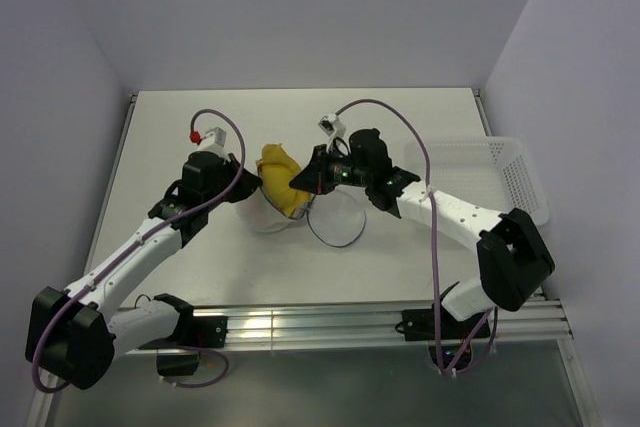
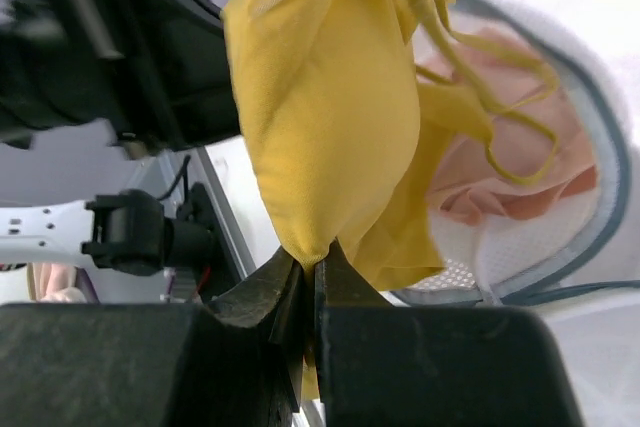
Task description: Place the bra in the laundry bag and zip it closed
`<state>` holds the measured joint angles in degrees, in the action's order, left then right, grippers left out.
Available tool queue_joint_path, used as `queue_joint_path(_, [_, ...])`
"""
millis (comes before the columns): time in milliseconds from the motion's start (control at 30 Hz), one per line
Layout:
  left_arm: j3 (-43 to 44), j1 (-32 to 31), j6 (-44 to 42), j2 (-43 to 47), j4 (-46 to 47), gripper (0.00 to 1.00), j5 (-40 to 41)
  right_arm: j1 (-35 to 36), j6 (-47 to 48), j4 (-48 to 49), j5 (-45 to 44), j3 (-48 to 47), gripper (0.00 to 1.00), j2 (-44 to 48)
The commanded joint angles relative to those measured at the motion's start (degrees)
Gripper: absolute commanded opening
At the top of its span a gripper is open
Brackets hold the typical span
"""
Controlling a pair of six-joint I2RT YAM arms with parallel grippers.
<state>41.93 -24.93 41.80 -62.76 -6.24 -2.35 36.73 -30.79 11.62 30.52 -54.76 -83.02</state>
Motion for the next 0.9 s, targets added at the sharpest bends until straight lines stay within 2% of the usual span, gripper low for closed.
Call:
queue_joint_path(0, [-0.4,0.2,-0.2,1.9,4.8,0.0,-2.7,0.5,1.2,1.4,2.0,-2.3,0.0,-3.7])
queue_joint_path(233, [-1.6,0.2,-0.4,2.6,5.6,0.0,-3.5,0.7,3.0,-1.9,4.0,-6.6,0.0,-11.0])
queue_joint_path(267, [-2.4,0.2,-0.4,2.7,8.6,0.0,-4.5,0.7,3.1,-2.4,3.9,-7.1,0.0,-11.7])
queue_joint_path(467, [-3.8,0.2,0.2,1.1,12.9,0.0,-8.9,1.0,5.0,-9.2,-0.3,-15.0,0.0,-18.9])
queue_joint_path(600, [-3.9,0.2,-0.6,2.4,13.8,0.0,-7.2,3.3,8.5,-16.9,-3.8,-19.9,0.0,-20.8])
queue_joint_path(733, [-4.2,0.1,0.6,3.3,18.1,0.0,-10.3,4.3,7.4,-16.5,-1.9,-20.2,0.0,-22.2])
queue_joint_path(867, [-4.2,0.1,-0.1,3.3,18.1,0.0,-9.2,5.4,8.7,-20.2,-5.1,-21.9,0.0,-23.3])
